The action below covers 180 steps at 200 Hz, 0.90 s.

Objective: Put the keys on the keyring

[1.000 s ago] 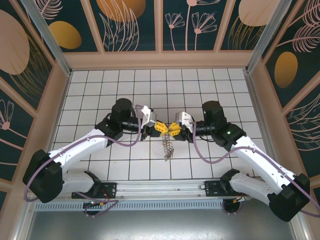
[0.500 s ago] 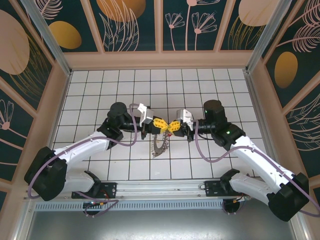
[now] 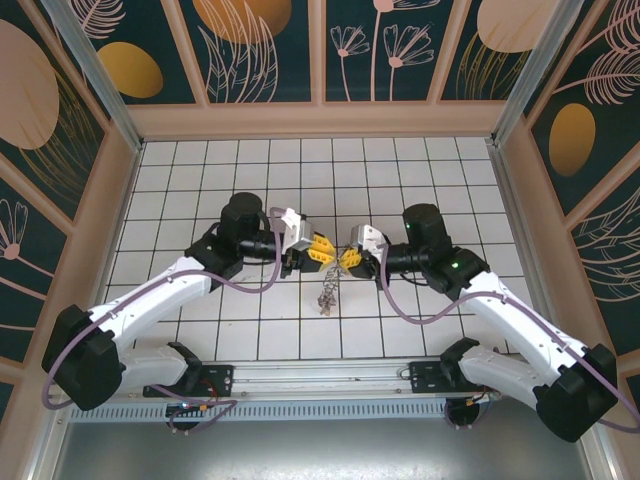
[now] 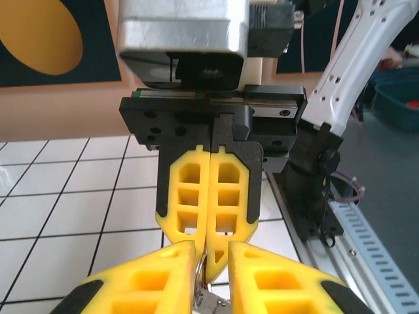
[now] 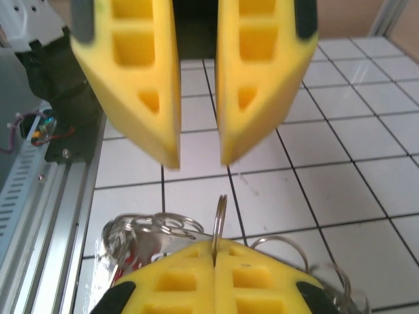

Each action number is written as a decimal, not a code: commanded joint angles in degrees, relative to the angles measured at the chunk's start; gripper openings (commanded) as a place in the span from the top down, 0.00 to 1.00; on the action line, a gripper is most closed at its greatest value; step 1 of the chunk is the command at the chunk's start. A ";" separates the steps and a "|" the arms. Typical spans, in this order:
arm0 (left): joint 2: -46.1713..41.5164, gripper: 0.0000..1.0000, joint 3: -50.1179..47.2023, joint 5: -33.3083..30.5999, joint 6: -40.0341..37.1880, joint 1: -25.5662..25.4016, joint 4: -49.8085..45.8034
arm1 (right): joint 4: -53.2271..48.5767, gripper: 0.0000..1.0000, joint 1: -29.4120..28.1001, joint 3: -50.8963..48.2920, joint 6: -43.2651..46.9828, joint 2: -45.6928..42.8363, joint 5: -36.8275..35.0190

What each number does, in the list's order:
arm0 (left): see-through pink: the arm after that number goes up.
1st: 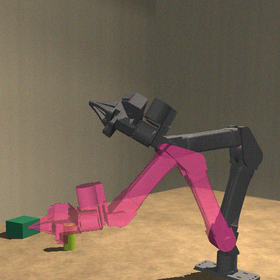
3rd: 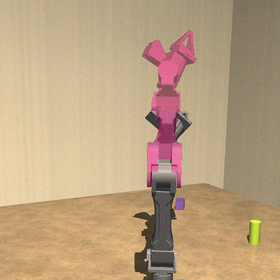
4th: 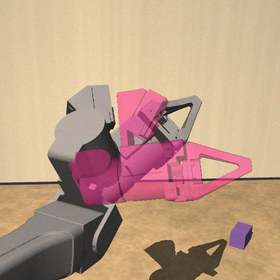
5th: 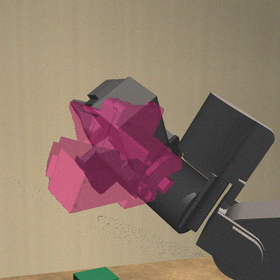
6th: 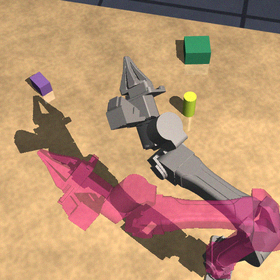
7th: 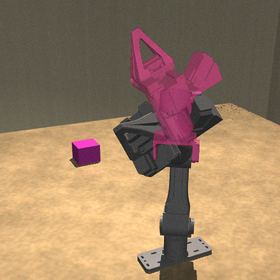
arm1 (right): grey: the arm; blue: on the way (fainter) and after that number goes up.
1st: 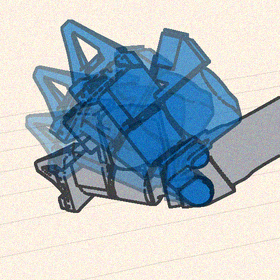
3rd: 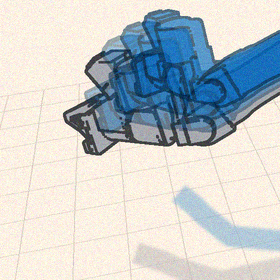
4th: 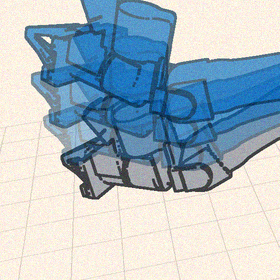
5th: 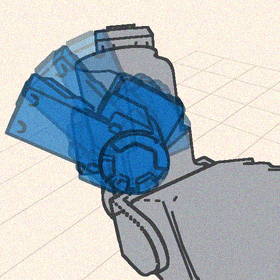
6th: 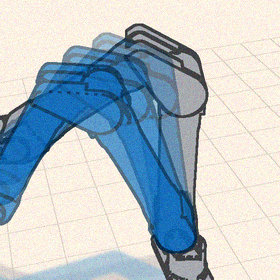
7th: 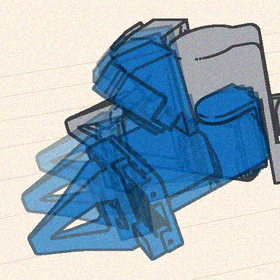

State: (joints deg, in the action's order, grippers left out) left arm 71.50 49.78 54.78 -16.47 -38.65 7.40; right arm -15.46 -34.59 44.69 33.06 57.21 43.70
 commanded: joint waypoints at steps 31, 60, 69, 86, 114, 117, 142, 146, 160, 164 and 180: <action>0.80 0.79 2.97 -2.23 -10.06 -0.36 -15.93 | -0.46 1.00 -0.34 3.12 2.23 1.32 0.22; 1.37 0.76 3.15 -1.78 -9.84 -0.35 -14.84 | 1.99 1.00 -0.61 2.86 1.13 1.90 0.82; 1.66 0.76 3.18 -1.54 -9.66 -0.33 -14.33 | 2.18 1.00 -0.81 3.02 1.15 2.19 0.80; 2.18 0.75 3.33 -1.12 -9.28 -0.36 -13.42 | 2.99 1.00 -1.14 3.21 0.93 2.70 0.77; 2.83 0.76 3.23 -0.60 -8.76 -0.37 -11.73 | 5.03 1.00 -1.98 3.13 -0.02 3.46 0.70; 2.92 0.76 3.22 -0.51 -8.76 -0.37 -11.71 | 5.18 1.00 -2.13 3.07 -0.16 3.52 0.64; 3.77 0.79 3.42 -0.16 -8.67 -0.31 -11.87 | 6.26 1.00 -2.84 3.21 -0.66 4.18 0.54; 3.81 0.80 3.45 -0.16 -8.67 -0.29 -11.96 | 6.45 1.00 -2.85 3.21 -0.71 4.28 0.52; 4.15 0.88 3.65 -0.22 -8.73 -0.29 -12.39 | 6.45 1.00 -3.03 3.34 -0.75 4.42 0.43; 4.15 0.89 3.73 -0.27 -8.80 -0.34 -12.52 | 6.39 1.00 -3.03 3.34 -0.71 4.50 0.42; 3.91 0.90 3.91 -1.30 -8.69 -0.32 -12.43 | 6.22 1.00 -3.12 3.48 -0.66 4.73 0.50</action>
State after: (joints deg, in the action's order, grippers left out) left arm 75.11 51.66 53.49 -24.82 -38.65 -5.80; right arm -13.39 -36.93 45.65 32.67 61.95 42.37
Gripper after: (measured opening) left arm 0.104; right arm 0.051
